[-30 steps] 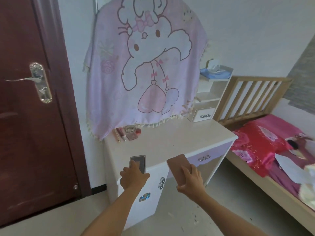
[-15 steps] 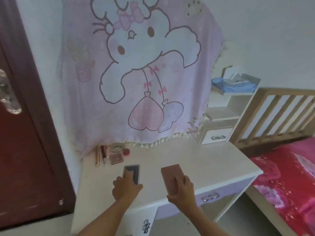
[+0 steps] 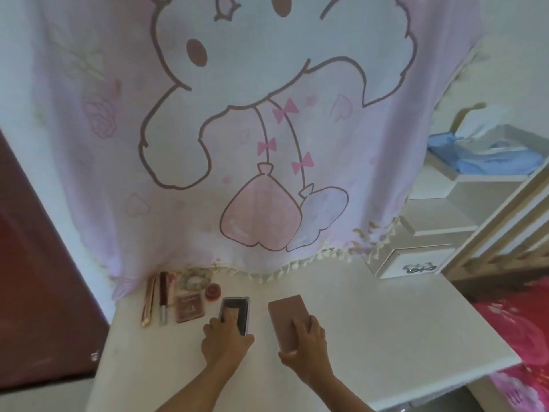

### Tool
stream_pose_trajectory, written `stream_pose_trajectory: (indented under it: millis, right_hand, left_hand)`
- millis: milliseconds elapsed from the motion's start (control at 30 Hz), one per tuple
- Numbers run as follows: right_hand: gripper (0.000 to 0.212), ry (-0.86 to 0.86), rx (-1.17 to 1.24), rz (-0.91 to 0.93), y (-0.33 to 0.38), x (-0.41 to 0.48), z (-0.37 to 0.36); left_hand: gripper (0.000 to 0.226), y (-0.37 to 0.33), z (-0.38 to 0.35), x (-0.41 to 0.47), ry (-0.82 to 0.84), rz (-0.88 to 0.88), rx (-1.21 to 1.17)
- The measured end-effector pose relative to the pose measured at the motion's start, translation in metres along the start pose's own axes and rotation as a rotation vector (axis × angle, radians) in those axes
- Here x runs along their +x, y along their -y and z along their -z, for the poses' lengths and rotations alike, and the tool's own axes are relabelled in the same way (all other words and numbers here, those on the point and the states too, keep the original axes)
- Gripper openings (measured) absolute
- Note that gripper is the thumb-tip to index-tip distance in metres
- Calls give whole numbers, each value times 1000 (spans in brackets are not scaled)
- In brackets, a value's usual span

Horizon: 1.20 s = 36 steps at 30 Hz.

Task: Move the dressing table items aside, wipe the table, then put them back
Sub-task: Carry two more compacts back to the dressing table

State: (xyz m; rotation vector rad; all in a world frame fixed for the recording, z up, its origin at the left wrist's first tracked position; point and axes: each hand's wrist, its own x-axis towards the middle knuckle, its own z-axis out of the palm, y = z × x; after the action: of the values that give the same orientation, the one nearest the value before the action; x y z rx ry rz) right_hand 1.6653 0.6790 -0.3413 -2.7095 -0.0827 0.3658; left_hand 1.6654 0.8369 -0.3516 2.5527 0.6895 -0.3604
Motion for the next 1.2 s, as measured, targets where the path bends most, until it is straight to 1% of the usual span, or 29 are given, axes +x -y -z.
stream_pose_trajectory:
  millis: [67, 200, 333, 467, 567, 733, 900, 967, 1033, 1067, 1100, 1167, 1200]
  right_hand:
    - [68, 8, 3, 29, 2, 16, 3]
    - [70, 41, -1, 105, 9, 50, 5]
    - [73, 117, -6, 156, 13, 83, 1]
    - [76, 172, -10, 211, 13, 106, -7]
    - [77, 187, 1, 231, 11, 116, -12]
    - [77, 216, 20, 272, 8, 124, -15]
    - [73, 273, -10, 320, 7, 120, -19]
    - [70, 268, -36, 331, 6, 117, -19]
    - [69, 256, -65, 338, 7, 116, -19]
    - [69, 244, -78, 344, 6, 115, -19]
    - [68, 228, -84, 348, 5, 115, -18]
    - [68, 184, -147, 345, 6, 112, -15]
    - [70, 99, -173, 376, 7, 110, -14]
  left_hand:
    - [75, -5, -3, 9, 8, 3, 5]
    - [68, -12, -8, 20, -28, 16, 15]
    - [74, -19, -11, 26, -75, 67, 37]
    - [74, -25, -19, 29, -136, 125, 60]
    - [76, -30, -22, 34, -148, 168, 44]
    - [65, -35, -28, 40, -205, 199, -54]
    - [68, -34, -28, 42, -234, 201, -95]
    - [63, -32, -29, 42, -225, 200, -107]
    - [44, -30, -34, 43, -289, 146, -114]
    - [38, -28, -37, 43, -321, 130, -120]
    - [37, -28, -35, 40, -326, 137, -123]
    - [45, -27, -30, 31, -312, 196, -87]
    - [48, -26, -28, 27, -328, 193, -67]
